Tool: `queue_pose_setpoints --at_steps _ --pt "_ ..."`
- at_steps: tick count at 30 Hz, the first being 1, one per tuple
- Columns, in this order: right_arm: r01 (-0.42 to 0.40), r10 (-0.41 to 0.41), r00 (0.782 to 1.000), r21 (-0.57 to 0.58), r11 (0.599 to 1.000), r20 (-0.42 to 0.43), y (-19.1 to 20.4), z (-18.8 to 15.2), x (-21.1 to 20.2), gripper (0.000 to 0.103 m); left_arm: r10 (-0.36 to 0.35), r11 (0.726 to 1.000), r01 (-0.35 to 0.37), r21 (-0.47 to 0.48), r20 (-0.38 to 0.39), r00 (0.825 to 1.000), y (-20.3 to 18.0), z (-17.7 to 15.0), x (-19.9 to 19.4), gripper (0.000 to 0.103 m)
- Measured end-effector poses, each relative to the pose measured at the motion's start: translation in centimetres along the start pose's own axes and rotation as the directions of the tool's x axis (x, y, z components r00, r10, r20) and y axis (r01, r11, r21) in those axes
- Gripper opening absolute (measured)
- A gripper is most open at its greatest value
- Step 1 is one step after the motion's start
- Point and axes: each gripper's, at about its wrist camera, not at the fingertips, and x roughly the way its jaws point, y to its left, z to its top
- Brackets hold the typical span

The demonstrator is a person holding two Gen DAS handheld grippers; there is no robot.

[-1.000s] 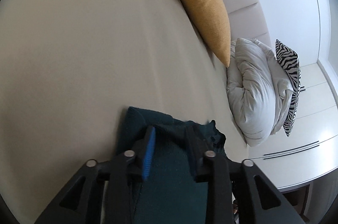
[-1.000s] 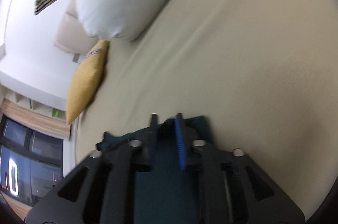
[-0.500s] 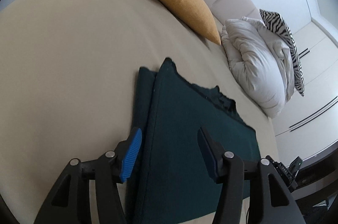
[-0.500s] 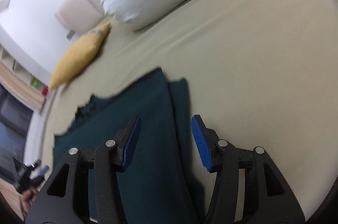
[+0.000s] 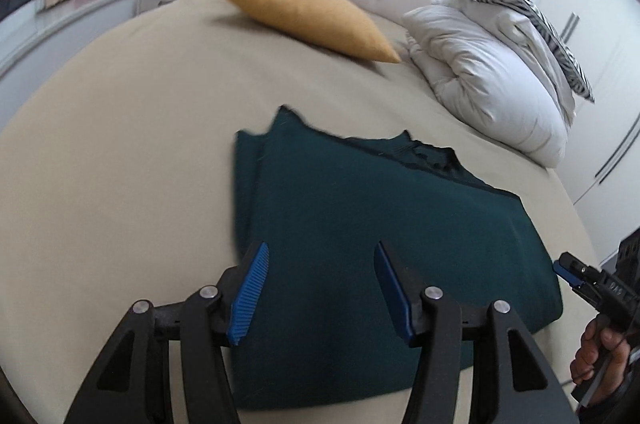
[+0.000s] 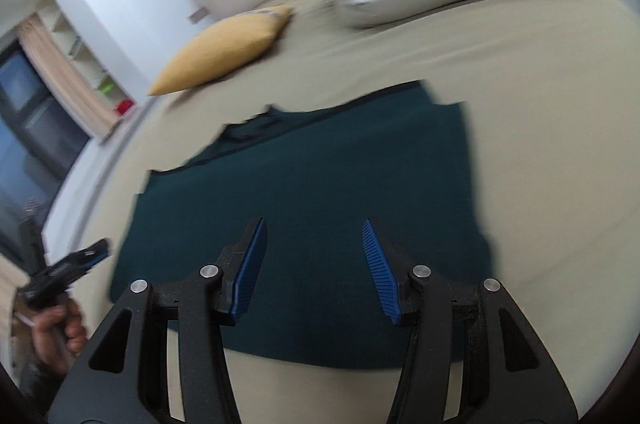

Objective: Fold small clothes
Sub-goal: 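Grasp the folded sweater edge with the right tool and straighten it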

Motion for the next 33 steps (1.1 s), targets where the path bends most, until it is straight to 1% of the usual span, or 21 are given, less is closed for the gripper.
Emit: queue_pose_setpoints --at_steps 2,3,4,6,7,8,9,10,12,15,17,18,21,22,23,25,27,28,29,30,33 --pt "-0.110 0.111 0.993 0.035 0.993 -0.034 1.7 -0.3 2.0 0.049 0.024 0.998 -0.024 0.053 -0.001 1.000 -1.9 0.0 1.6 0.057" --pt "-0.173 0.176 0.983 0.058 0.983 -0.055 2.7 -0.7 3.4 0.049 0.031 0.997 -0.031 0.070 -0.010 0.999 -2.6 -0.1 2.5 0.057" --pt "-0.207 0.212 0.975 0.075 0.975 -0.067 3.3 -1.1 4.3 0.049 0.046 0.995 -0.043 0.094 -0.023 0.999 -3.2 -0.4 3.4 0.056" --pt "-0.288 0.299 0.948 0.110 0.951 -0.112 4.5 -2.5 7.0 0.049 0.126 0.982 -0.113 0.150 -0.077 0.989 -3.5 -1.5 5.8 0.054" --pt "-0.300 0.315 0.940 0.120 0.946 -0.131 4.8 -3.0 8.0 0.046 0.127 0.982 -0.114 0.149 -0.078 0.989 -3.1 -1.9 6.1 0.054" --pt "-0.279 0.300 0.941 0.140 0.950 -0.158 4.4 -3.9 9.3 0.042 0.118 0.982 -0.109 0.155 -0.055 0.991 -2.6 -2.4 5.9 0.053" --pt "-0.277 0.299 0.942 0.147 0.950 -0.153 4.0 -4.3 9.6 0.030 0.127 0.978 -0.118 0.173 -0.044 0.991 -2.3 -2.7 5.6 0.053" --pt "-0.293 0.314 0.940 0.156 0.943 -0.133 3.2 -4.6 9.4 0.022 0.127 0.977 -0.117 0.180 -0.041 0.991 -2.1 -2.9 5.4 0.053" --pt "-0.310 0.336 0.936 0.210 0.927 -0.102 1.0 -4.9 8.5 0.020 0.123 0.974 -0.114 0.196 -0.036 0.992 -1.6 -3.4 4.9 0.053" --pt "-0.295 0.314 0.949 0.296 0.908 -0.016 -3.6 -5.0 6.2 0.015 0.104 0.980 -0.096 0.173 -0.033 0.994 -0.7 -3.6 4.3 0.053" --pt "-0.269 0.271 0.962 0.348 0.898 0.044 -7.2 -5.7 4.0 0.008 0.097 0.983 -0.091 0.157 -0.027 0.995 -0.3 -3.8 3.9 0.052" --pt "-0.252 0.246 0.967 0.372 0.893 0.064 -8.7 -6.1 3.1 0.001 0.094 0.984 -0.089 0.157 -0.024 0.995 -0.2 -3.9 3.7 0.052" --pt "-0.212 0.180 0.977 0.446 0.870 0.113 -12.2 -7.1 0.5 0.000 0.087 0.984 -0.084 0.154 -0.016 0.996 0.0 -4.2 3.2 0.052" --pt "-0.191 0.153 0.981 0.451 0.872 0.118 -12.6 -7.2 -0.2 0.000 0.087 0.985 -0.083 0.150 -0.016 0.996 0.2 -4.3 2.9 0.052" --pt "-0.151 0.107 0.987 0.451 0.880 0.120 -12.6 -7.3 -1.3 0.003 0.089 0.986 -0.085 0.143 -0.017 0.996 0.3 -4.4 2.6 0.052" --pt "-0.129 0.075 0.988 0.464 0.876 0.133 -12.3 -7.8 -3.2 0.011 0.099 0.987 -0.093 0.132 -0.035 0.995 0.4 -4.7 2.2 0.052" --pt "-0.114 0.055 0.989 0.466 0.877 0.138 -10.9 -8.1 -4.6 0.017 0.119 0.985 -0.111 0.134 -0.049 0.992 0.2 -5.1 2.4 0.052" --pt "-0.124 0.065 0.988 0.456 0.881 0.142 -10.4 -8.3 -5.3 0.018 0.129 0.983 -0.121 0.139 -0.055 0.990 0.0 -5.2 2.6 0.052" --pt "-0.150 0.099 0.985 0.430 0.890 0.138 -8.6 -8.3 -5.2 0.018 0.134 0.982 -0.125 0.141 -0.060 0.989 0.0 -5.3 2.6 0.052" --pt "-0.161 0.119 0.985 0.412 0.897 0.126 -8.4 -7.8 -5.6 0.018 0.137 0.982 -0.127 0.137 -0.067 0.988 0.0 -5.2 2.8 0.052" --pt "-0.186 0.180 0.982 0.295 0.937 0.047 -2.7 -7.9 -4.1 0.018 0.139 0.983 -0.127 0.131 -0.083 0.987 0.1 -5.1 3.0 0.052"
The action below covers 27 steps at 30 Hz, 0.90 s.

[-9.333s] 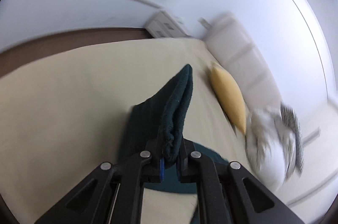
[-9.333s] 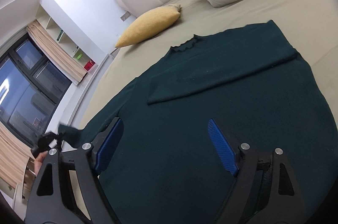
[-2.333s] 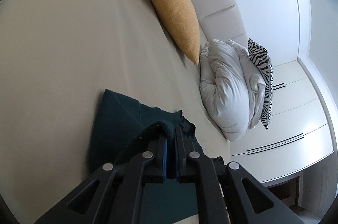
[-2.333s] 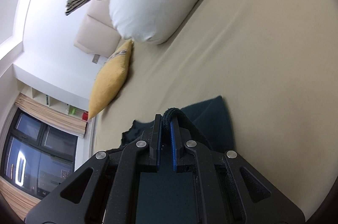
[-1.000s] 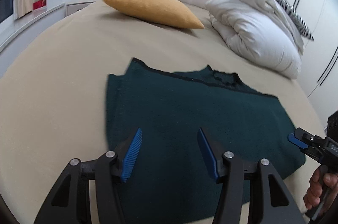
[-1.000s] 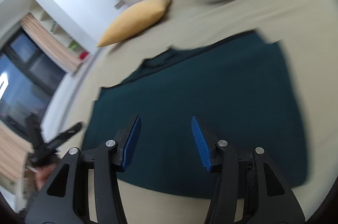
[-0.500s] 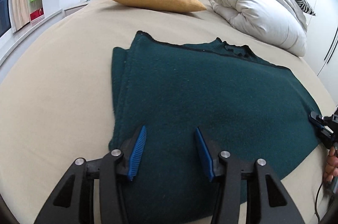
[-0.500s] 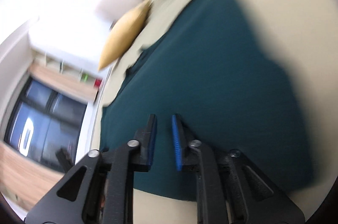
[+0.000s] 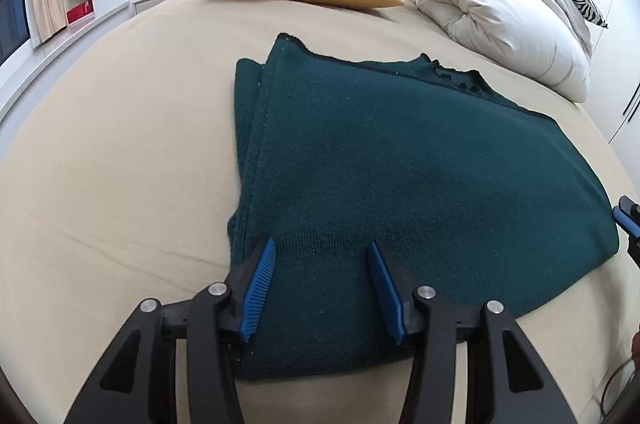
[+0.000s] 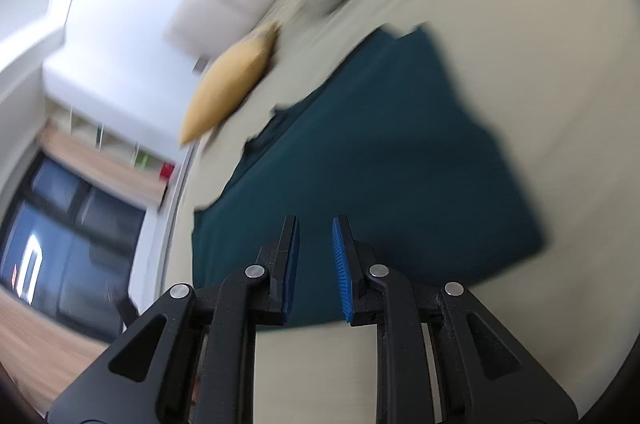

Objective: Fold small clothes
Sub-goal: 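Grasp the folded sweater edge with the right tool and straighten it, then open the right tool and release the sweater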

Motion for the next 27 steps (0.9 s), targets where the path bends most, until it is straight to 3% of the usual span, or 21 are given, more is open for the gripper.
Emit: queue_pose_setpoints --at_steps 4,10,17,21,27 --pt "-0.005 0.000 0.997 -0.072 0.997 -0.075 3.6 -1.5 3.4 0.018 0.001 1.000 -0.001 0.005 -0.002 1.000 0.0 -0.1 0.1 0.052" --pt "0.036 -0.045 0.991 -0.072 0.997 -0.127 3.5 -3.6 5.4 0.018 -0.003 1.000 0.003 0.000 -0.004 1.000 0.1 -0.1 0.3 0.052" --pt "0.088 -0.094 0.992 -0.067 0.994 -0.081 1.7 -3.0 4.8 0.026 -0.005 1.000 0.005 -0.002 -0.001 1.000 0.1 -0.1 0.3 0.053" --pt "0.149 -0.152 0.988 -0.118 0.982 -0.011 1.8 -2.2 2.7 0.045 -0.027 1.000 0.027 -0.015 0.009 1.000 0.2 -0.2 -0.5 0.052" --pt "0.230 -0.218 0.970 -0.118 0.966 0.107 0.4 -0.3 -1.9 0.045 -0.081 0.991 0.086 -0.100 0.056 0.995 1.8 -0.8 -3.7 0.053"
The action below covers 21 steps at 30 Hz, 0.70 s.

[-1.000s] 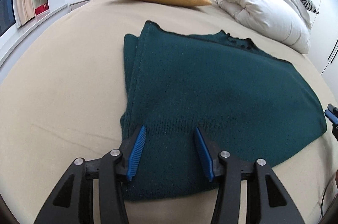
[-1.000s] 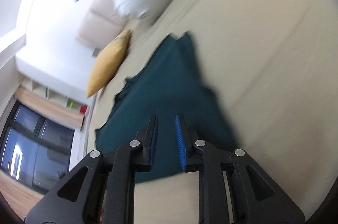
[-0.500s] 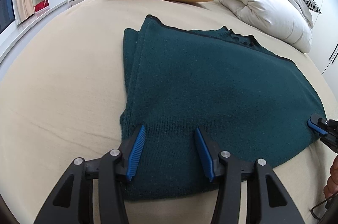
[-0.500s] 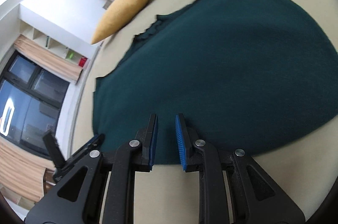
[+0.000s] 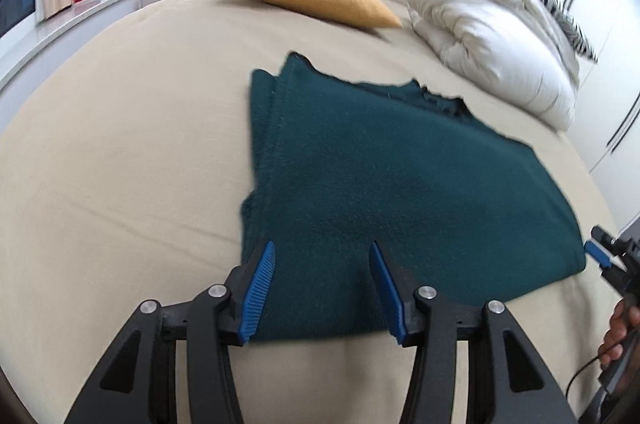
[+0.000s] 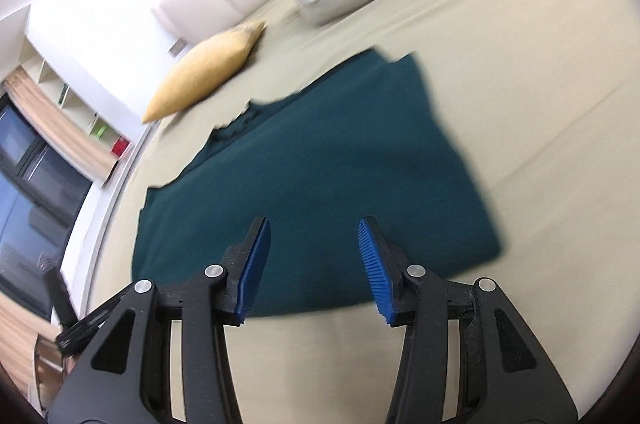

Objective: Fold small clothes

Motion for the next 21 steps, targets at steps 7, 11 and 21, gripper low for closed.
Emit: queue_pose_setpoints --at_steps 7,11,21 --pt "0.006 -0.008 1.000 0.079 0.997 0.027 -3.3 0.3 -2.3 0.046 0.028 0.999 -0.027 -0.042 0.023 0.999 1.3 -0.2 -0.8 0.062" --pt "0.052 -0.055 0.998 0.083 0.995 0.035 -4.0 -0.3 -2.6 0.046 0.043 0.997 -0.040 -0.062 0.050 0.998 2.0 -0.2 -1.3 0.068" --pt "0.108 -0.116 0.991 0.111 0.988 0.069 -5.3 -0.7 -3.4 0.046 0.021 0.991 -0.018 -0.134 0.021 1.000 4.1 -0.8 -0.8 0.068"
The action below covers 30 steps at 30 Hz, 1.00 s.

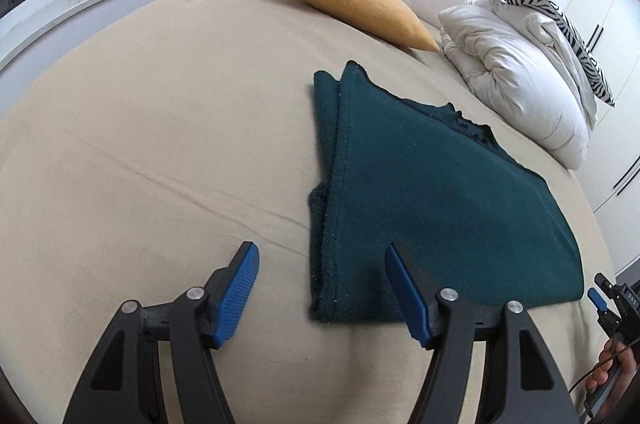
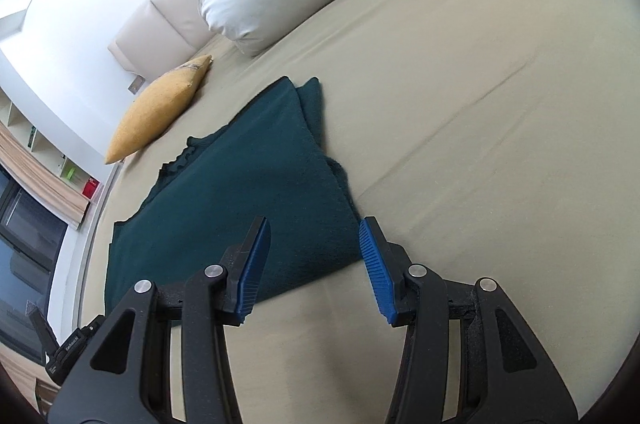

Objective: Fold small clothes

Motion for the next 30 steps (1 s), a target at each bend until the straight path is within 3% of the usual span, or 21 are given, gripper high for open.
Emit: queue_pose_setpoints --at_steps 10,13,16,18,20,22,26,30 --pt "-0.090 0.087 0.996 -0.091 0.992 -0.038 4.0 -0.5 0.6 0.046 -0.024 1.000 0.024 -0.018 -0.019 1.000 0.4 0.6 0.6 0.069" --pt "-0.064 0.061 0.998 -0.127 0.990 -0.029 5.2 -0.7 0.9 0.046 -0.031 0.999 0.030 -0.016 -0.027 0.999 0.3 0.6 0.7 0.069" --pt "-0.031 0.030 0.999 -0.090 0.995 -0.012 4.5 -0.4 1.0 0.046 -0.032 0.999 0.031 -0.007 -0.033 0.999 0.1 0.8 0.9 0.068" --pt "0.038 -0.037 0.999 -0.079 0.996 0.007 3.6 -0.1 0.9 0.046 -0.030 0.999 0.030 0.011 -0.028 0.999 -0.3 0.8 0.8 0.065" --pt "0.091 -0.089 0.996 -0.088 0.992 0.022 2.8 0.0 0.7 0.046 -0.029 0.999 0.030 0.038 -0.025 0.999 -0.8 0.7 0.8 0.052" --pt "0.119 -0.119 0.993 -0.100 0.988 0.005 2.0 0.2 1.2 0.046 -0.026 0.998 0.028 0.054 -0.038 0.999 -1.2 0.4 1.2 0.047" --pt "0.128 -0.134 0.990 -0.137 0.982 -0.036 1.2 0.3 2.6 0.046 -0.009 0.996 0.012 0.087 -0.040 0.999 -1.7 0.1 1.5 0.042" --pt "0.144 -0.161 0.985 -0.209 0.967 -0.064 1.7 0.1 4.0 0.043 0.003 0.995 0.001 0.096 -0.041 0.999 -1.7 0.1 1.6 0.029"
